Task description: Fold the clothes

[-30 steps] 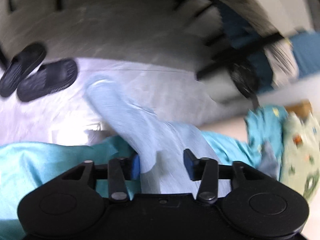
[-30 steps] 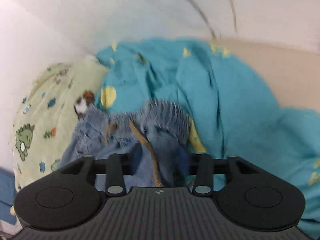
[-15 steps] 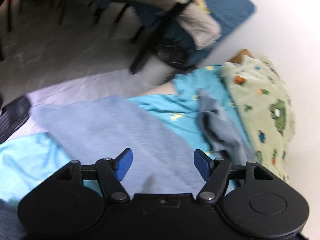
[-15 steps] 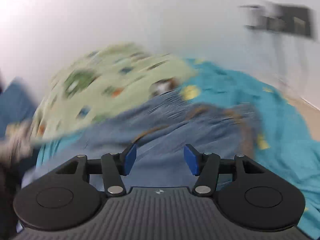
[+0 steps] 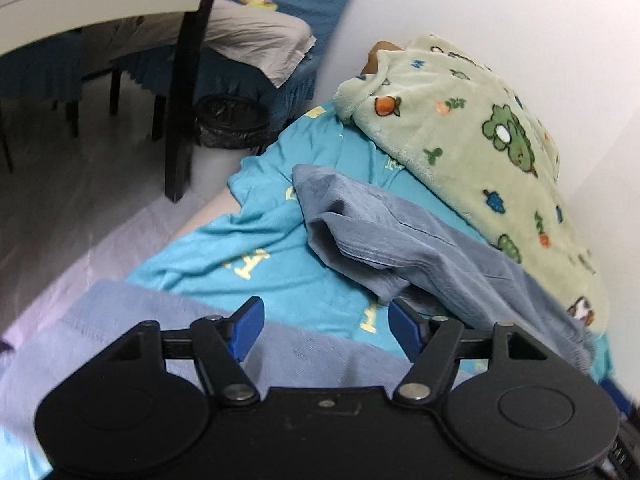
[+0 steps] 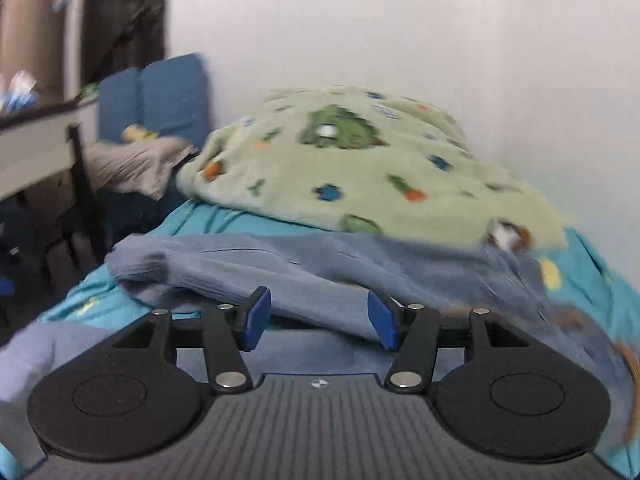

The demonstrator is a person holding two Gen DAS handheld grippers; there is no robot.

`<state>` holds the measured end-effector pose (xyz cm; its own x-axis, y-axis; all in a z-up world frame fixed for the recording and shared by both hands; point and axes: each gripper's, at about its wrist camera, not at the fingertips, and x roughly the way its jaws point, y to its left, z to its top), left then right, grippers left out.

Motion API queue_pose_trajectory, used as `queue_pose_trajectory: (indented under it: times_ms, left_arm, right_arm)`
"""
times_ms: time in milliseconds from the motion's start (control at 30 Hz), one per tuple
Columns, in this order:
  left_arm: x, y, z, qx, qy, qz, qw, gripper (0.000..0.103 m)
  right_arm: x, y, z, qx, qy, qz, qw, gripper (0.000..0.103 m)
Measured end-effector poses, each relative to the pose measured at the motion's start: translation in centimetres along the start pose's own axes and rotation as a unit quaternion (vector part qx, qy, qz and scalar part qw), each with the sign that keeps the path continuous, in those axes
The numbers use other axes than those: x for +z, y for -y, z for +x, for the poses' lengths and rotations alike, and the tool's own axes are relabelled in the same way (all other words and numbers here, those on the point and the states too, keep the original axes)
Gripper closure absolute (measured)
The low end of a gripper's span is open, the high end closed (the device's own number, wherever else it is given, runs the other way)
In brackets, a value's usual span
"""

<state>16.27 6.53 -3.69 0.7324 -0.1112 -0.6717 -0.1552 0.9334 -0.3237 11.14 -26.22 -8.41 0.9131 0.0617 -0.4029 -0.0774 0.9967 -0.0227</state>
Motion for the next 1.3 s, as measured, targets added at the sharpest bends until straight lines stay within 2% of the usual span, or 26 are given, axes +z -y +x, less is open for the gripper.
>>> queue_pose_trajectory:
  times_ms: [67,200,367,467,533,733,800,867,900,933,967,1000,1033,1167,1300]
  left_arm:
    - [-0.1,-0.7,1.2,0.012,-0.009,0.008,0.9999,0.037]
    - [-0.1,-2.6,3.2,0.021,-0.028,-0.009,0.9994,0.037]
    - [-0.4,-4.1,5.0,0.017,-0.049,-0.024,0.9983,0.037]
    - [-0.3,-4.6,5.4,0.017,-0.045,-0.029,0.9984,0.037]
    - [-0.3,-4.9,5.5,0.023,-0.039,-0.032,0.9984,0.037]
    - [-0.1,-5.8,5.4,0.034,-0.032,-0.061,0.997,0.037]
    - [0.1,-5.8,5.1,0.037,-0.027,-0.062,0.9971,0.037]
    - [0.2,-5.6,4.6,0.037,-0.022,-0.055,0.9975,0.037]
    - [0.2,-5.4,4.4,0.038,-0.018,-0.048,0.998,0.037]
    - [0.1,-5.2,4.3,0.039,-0.015,-0.039,0.9983,0.037]
    - [0.1,-5.0,4.2,0.04,-0.014,-0.031,0.9986,0.037]
    - [0.0,-4.9,4.2,0.04,-0.014,-0.026,0.9988,0.037]
    - [0.0,-4.9,4.3,0.039,-0.014,-0.025,0.9988,0.037]
    - [-0.2,-4.9,4.8,0.04,-0.018,-0.026,0.9987,0.037]
    - [-0.5,-4.6,5.2,0.039,-0.022,-0.017,0.9988,0.037]
  right_arm:
    - [0.5,-2.5,2.5,0.032,-0.013,-0.041,0.999,0.044]
    - [2.0,-7.3,9.0,0.075,-0.036,-0.099,0.992,0.044]
    - [2.9,-13.4,15.2,0.149,-0.041,-0.181,0.971,0.042]
    - [3.0,-15.9,17.4,0.171,-0.038,-0.213,0.961,0.038]
    - [3.2,-17.2,18.7,0.177,-0.033,-0.221,0.958,0.032]
    - [4.0,-20.1,21.4,0.231,-0.063,-0.182,0.954,0.031]
    - [3.6,-21.4,22.0,0.224,-0.084,-0.182,0.954,0.027]
    - [3.1,-22.6,22.6,0.203,-0.102,-0.191,0.955,0.029]
    - [2.9,-23.1,22.9,0.184,-0.108,-0.202,0.956,0.039]
    - [2.8,-23.4,23.1,0.166,-0.11,-0.205,0.958,0.066]
    - [2.8,-23.3,23.1,0.155,-0.112,-0.199,0.961,0.076]
    - [3.1,-22.8,23.1,0.149,-0.112,-0.184,0.965,0.091]
    - [3.8,-21.9,22.7,0.146,-0.105,-0.161,0.97,0.095]
    - [7.0,-17.3,20.9,0.137,-0.07,-0.061,0.986,0.095]
    - [11.0,-11.1,17.4,0.1,-0.017,0.04,0.994,0.095]
